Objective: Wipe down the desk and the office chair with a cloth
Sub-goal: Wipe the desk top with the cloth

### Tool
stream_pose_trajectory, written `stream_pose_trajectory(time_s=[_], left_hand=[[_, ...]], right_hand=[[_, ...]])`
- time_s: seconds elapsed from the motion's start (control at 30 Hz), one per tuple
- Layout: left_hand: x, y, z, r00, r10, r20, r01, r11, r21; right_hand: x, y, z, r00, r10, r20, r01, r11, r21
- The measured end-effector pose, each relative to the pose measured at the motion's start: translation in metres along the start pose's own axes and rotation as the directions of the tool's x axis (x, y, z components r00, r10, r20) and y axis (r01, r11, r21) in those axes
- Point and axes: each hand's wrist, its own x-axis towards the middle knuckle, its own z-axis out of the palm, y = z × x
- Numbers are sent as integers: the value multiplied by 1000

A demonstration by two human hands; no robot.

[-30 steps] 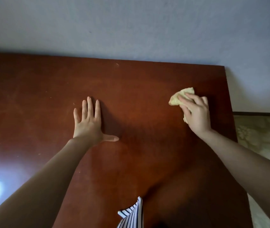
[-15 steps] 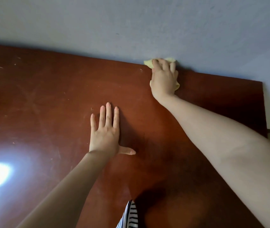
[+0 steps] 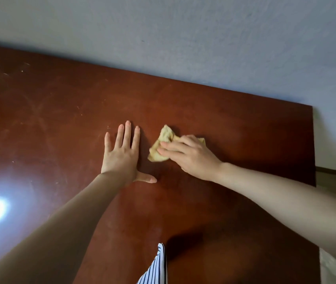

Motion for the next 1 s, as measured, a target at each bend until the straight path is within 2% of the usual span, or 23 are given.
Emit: stream_pose_trajectory(time_s=[0.1, 0.17, 0.27, 0.33, 0.4, 0.47, 0.6, 0.67, 0.73, 0.83, 0.9, 1.0], left_hand=[[-1, 0, 0, 1000, -4, 2, 4, 1000, 10], [-1, 1, 0, 1000, -2, -4, 2, 1000, 19], [-2, 2, 0, 1000, -3, -2, 3, 1000, 15], [-3, 3, 0, 1000, -4, 0, 4, 1000, 14], [-3, 4, 0, 1000, -4, -1, 4, 1000, 22], [-3, 5, 1, 1000, -4, -7, 4, 1000, 29], [-3, 6, 0, 1000, -2, -19, 2, 1000, 27], [-2, 7, 0, 1000, 1, -17, 0, 1000, 22], [-2, 9, 0, 1000, 0, -7, 0, 1000, 23], [-2, 8, -1, 1000, -2, 5, 2, 999, 33], [-1, 7, -2, 1000, -4, 13, 4, 1000, 25], [0, 5, -3, 1000, -11, 21, 11, 1000, 23]], right_hand=[[-43, 16, -23, 990, -116, 82, 117, 993, -6], [-64, 36, -41, 989, -95, 109, 101, 994, -49], [-83, 72, -65, 993, 62, 99, -47, 988, -148], [-88, 93, -75, 966, 256, 44, -246, 956, -158], [-85, 107, -77, 879, 475, -49, -477, 870, -127], [-70, 112, -71, 772, 613, -167, -632, 768, -102], [-15, 110, -45, 568, 767, -298, -811, 583, -47], [14, 106, -31, 529, 802, -278, -843, 535, -60], [40, 96, -18, 575, 785, -229, -815, 573, -82], [64, 68, 2, 724, 669, -165, -684, 727, -52], [68, 45, 12, 797, 579, -172, -593, 804, -41], [59, 16, 18, 866, 462, -190, -475, 879, -28]])
